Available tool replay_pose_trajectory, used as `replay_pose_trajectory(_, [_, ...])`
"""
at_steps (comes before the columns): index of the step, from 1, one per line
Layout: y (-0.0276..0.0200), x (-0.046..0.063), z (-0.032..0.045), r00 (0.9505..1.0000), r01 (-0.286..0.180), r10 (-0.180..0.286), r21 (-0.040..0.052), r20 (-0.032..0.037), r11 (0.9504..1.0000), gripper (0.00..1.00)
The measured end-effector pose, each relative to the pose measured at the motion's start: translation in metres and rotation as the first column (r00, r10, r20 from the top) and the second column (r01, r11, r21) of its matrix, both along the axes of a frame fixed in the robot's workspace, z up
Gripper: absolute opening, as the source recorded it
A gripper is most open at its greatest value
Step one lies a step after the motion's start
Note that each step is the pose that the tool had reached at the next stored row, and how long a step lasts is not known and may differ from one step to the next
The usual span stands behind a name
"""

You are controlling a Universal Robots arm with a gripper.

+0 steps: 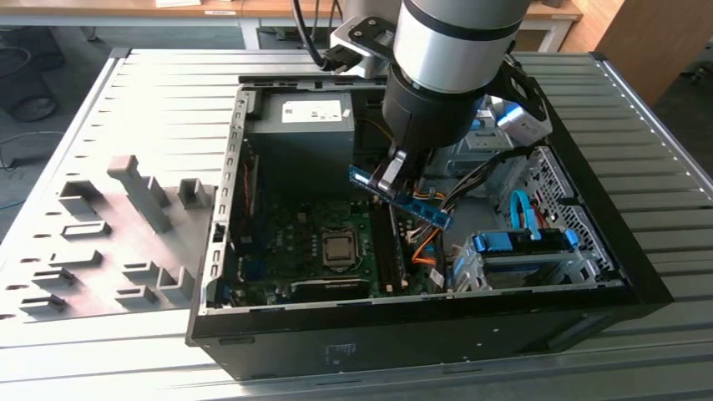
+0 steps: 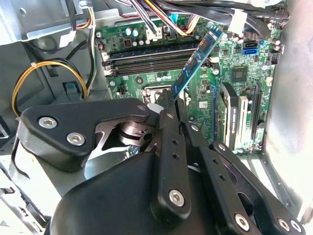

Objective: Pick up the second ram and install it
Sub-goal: 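Insert the second ram into the second slot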

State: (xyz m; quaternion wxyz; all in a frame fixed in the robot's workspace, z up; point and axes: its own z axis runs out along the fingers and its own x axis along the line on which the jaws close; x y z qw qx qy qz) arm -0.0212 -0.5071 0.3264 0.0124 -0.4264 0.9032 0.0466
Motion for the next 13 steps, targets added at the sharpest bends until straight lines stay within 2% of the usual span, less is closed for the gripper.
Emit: replay_pose_trajectory(13, [0.0, 0.0, 0.0, 0.999, 0.045, -0.045, 0.0, 0.0, 0.999, 0.14])
